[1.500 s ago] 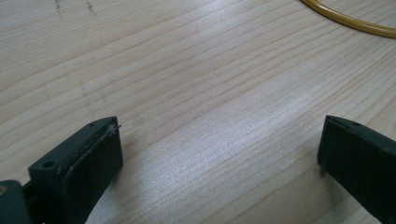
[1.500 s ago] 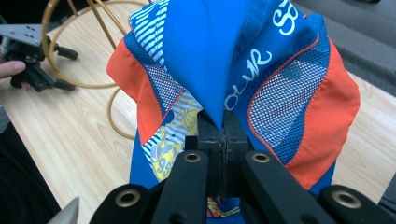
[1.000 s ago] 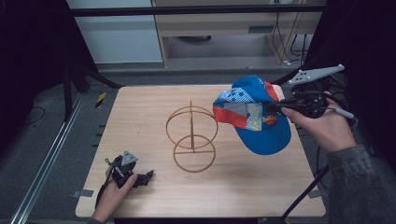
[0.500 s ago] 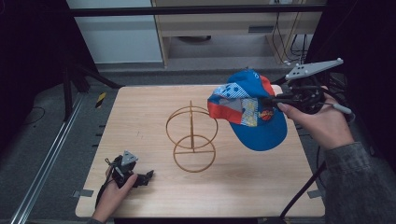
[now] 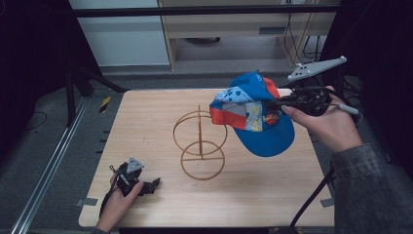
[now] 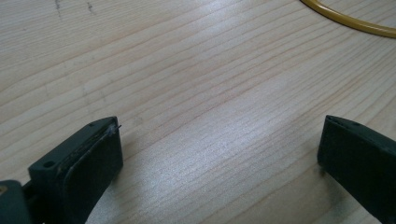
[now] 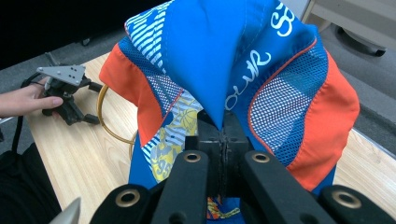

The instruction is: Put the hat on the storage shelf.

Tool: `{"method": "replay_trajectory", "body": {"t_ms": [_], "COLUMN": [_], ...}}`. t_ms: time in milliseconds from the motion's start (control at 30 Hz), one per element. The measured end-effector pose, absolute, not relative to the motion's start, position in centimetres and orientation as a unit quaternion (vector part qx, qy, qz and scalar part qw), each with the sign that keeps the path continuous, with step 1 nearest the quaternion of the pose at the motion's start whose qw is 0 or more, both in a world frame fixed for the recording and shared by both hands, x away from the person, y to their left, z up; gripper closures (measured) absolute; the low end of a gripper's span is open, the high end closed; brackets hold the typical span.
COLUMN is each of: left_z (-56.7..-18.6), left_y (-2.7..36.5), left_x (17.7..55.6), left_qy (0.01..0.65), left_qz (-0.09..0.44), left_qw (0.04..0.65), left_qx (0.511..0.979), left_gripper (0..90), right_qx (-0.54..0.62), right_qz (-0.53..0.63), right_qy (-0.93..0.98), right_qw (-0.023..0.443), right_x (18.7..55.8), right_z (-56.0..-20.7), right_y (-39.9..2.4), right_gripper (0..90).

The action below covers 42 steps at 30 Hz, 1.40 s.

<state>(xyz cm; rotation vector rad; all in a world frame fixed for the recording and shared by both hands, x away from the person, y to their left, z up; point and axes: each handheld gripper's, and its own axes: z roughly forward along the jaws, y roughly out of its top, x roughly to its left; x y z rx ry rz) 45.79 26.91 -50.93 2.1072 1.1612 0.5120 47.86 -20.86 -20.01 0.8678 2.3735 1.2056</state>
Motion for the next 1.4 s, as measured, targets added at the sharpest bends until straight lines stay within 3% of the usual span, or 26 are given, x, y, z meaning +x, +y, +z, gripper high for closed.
{"method": "replay_trajectory", "body": {"t_ms": [1400], "left_z": [-50.9], "left_y": [26.9], "left_x": [45.8], "left_qy": [0.444], "left_qz": [0.194], "left_qw": [0.332], "left_qx": [0.809], "left_gripper": [0.0], "right_qx": [0.257], "right_qz": [0.393], "right_qy": [0.869], "right_qw": [0.153], "right_x": [51.6], "right_z": [-17.9], "right_y": [-11.5], "right_gripper": [90.0]}}
